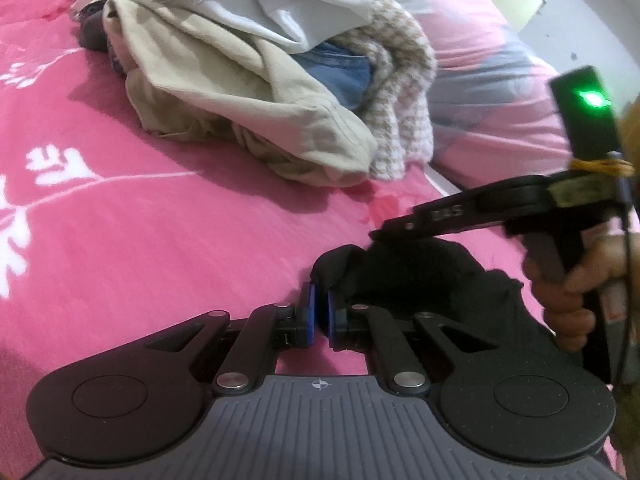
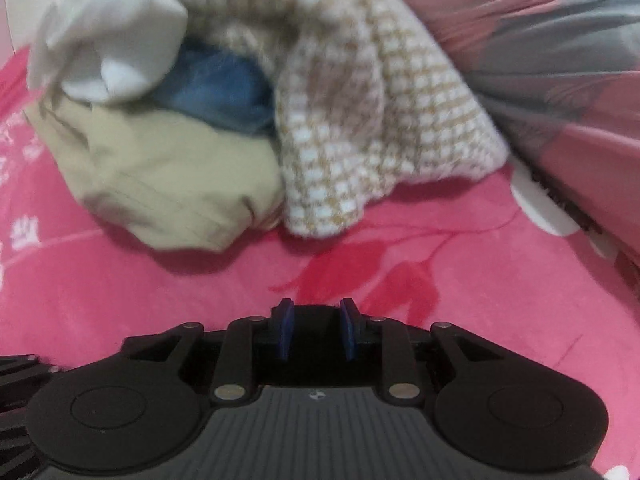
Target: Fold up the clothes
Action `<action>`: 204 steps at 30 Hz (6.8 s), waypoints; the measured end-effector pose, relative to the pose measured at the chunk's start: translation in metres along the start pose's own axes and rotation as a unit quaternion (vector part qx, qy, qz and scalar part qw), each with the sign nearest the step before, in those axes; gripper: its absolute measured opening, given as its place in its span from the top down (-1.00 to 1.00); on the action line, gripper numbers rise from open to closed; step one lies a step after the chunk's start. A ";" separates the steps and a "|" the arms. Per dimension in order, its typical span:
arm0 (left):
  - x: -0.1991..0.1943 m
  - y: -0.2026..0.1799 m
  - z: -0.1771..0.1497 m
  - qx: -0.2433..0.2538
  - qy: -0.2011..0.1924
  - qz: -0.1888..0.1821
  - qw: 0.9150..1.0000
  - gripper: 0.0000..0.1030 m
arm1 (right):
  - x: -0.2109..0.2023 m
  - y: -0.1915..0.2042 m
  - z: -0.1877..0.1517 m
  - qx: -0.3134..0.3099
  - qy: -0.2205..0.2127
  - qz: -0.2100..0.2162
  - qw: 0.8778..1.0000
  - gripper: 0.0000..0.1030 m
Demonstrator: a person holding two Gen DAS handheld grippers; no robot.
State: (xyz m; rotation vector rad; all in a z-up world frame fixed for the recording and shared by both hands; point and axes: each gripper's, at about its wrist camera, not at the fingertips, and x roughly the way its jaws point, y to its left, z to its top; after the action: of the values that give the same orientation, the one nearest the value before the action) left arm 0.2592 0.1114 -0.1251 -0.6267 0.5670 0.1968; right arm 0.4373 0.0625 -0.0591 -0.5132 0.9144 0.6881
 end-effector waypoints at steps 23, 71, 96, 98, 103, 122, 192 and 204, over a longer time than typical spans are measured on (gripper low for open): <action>-0.018 -0.049 -0.028 0.173 -0.020 -0.048 0.984 0.92 | -0.035 -0.015 -0.023 0.110 -0.064 0.047 0.991 0.44; -0.048 -0.090 -0.062 0.363 -0.032 -0.145 0.920 0.53 | -0.095 -0.119 -0.196 0.465 -0.112 0.041 0.877 0.91; -0.031 -0.088 -0.060 0.349 -0.006 -0.202 0.915 0.79 | -0.087 -0.085 -0.149 0.356 -0.072 0.024 0.932 0.56; -0.035 -0.090 -0.063 0.363 -0.014 -0.208 0.908 0.81 | -0.089 -0.088 -0.161 0.373 -0.074 0.023 0.925 0.84; -0.041 -0.093 -0.071 0.394 -0.027 -0.216 0.893 0.81 | -0.096 -0.109 -0.195 0.466 -0.104 0.037 0.878 0.89; -0.038 -0.093 -0.073 0.398 -0.008 -0.213 0.892 0.81 | -0.075 -0.095 -0.129 0.360 -0.094 -0.008 0.928 0.43; -0.004 0.048 0.056 -0.039 0.048 -0.072 0.995 1.00 | -0.012 -0.054 -0.011 0.432 -0.154 0.136 0.878 0.96; -0.004 0.052 0.059 -0.030 0.030 -0.061 0.997 1.00 | -0.015 -0.061 -0.012 0.436 -0.166 0.149 0.872 0.90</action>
State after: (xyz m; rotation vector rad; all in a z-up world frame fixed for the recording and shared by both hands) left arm 0.2640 0.1887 -0.1092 -0.7253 0.5797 0.0801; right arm 0.4688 0.0079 -0.0455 0.5539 0.8795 0.5395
